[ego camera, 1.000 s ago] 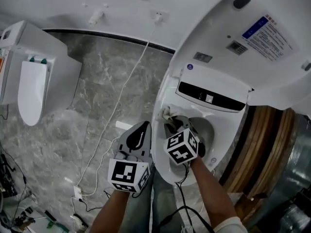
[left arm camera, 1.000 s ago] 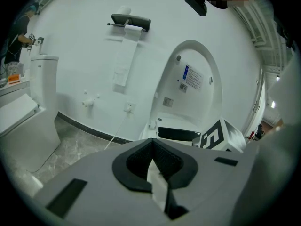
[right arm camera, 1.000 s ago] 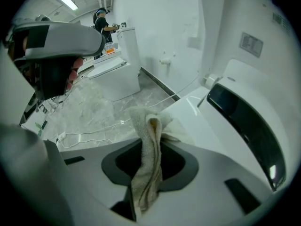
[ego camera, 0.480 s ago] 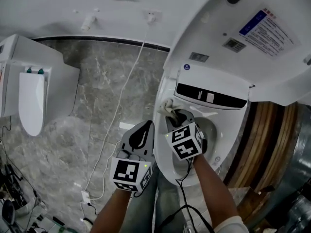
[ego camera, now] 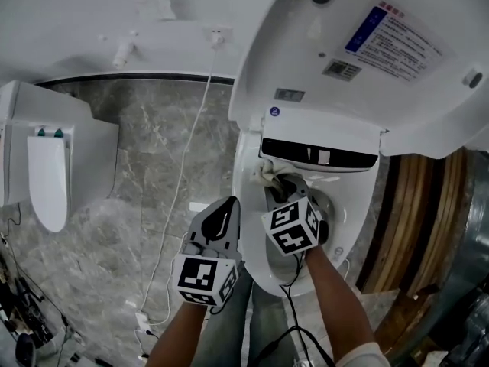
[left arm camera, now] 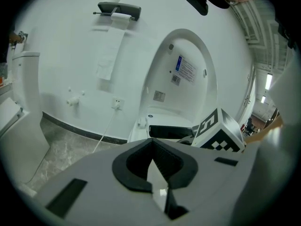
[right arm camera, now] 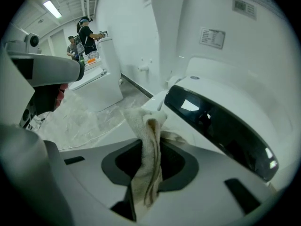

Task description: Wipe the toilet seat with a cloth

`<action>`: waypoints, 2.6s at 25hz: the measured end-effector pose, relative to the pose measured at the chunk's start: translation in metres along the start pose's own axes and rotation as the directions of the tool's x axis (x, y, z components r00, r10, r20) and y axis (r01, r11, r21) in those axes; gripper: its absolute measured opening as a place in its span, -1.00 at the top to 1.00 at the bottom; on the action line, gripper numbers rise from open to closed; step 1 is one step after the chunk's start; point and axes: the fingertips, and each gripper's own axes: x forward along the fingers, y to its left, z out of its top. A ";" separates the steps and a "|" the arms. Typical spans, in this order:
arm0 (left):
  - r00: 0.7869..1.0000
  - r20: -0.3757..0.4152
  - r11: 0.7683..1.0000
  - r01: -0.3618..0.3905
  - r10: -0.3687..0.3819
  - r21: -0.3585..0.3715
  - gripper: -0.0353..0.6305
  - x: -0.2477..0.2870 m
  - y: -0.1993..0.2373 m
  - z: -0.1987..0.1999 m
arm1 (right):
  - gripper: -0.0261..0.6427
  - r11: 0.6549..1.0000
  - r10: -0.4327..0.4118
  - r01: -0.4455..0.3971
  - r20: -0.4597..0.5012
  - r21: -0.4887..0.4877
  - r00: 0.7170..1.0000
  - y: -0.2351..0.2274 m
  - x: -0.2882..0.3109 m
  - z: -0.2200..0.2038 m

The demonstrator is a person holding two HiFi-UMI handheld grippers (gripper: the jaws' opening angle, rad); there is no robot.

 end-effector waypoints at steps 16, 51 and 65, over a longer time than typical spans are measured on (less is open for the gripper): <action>0.999 -0.025 0.999 0.034 -0.033 0.025 0.87 0.027 -0.048 -0.006 | 0.66 0.996 -0.076 0.077 -0.037 0.033 0.996 -0.061 -0.028 -0.057; 0.997 -0.044 0.996 0.070 -0.068 0.051 0.86 0.041 -0.152 -0.022 | 0.66 0.962 -0.172 0.173 -0.022 0.212 0.985 -0.155 -0.090 -0.150; 0.997 0.053 0.997 0.059 -0.061 0.047 0.87 -0.006 -0.169 0.031 | 0.66 0.931 -0.231 0.189 0.103 0.313 0.968 -0.123 -0.187 -0.116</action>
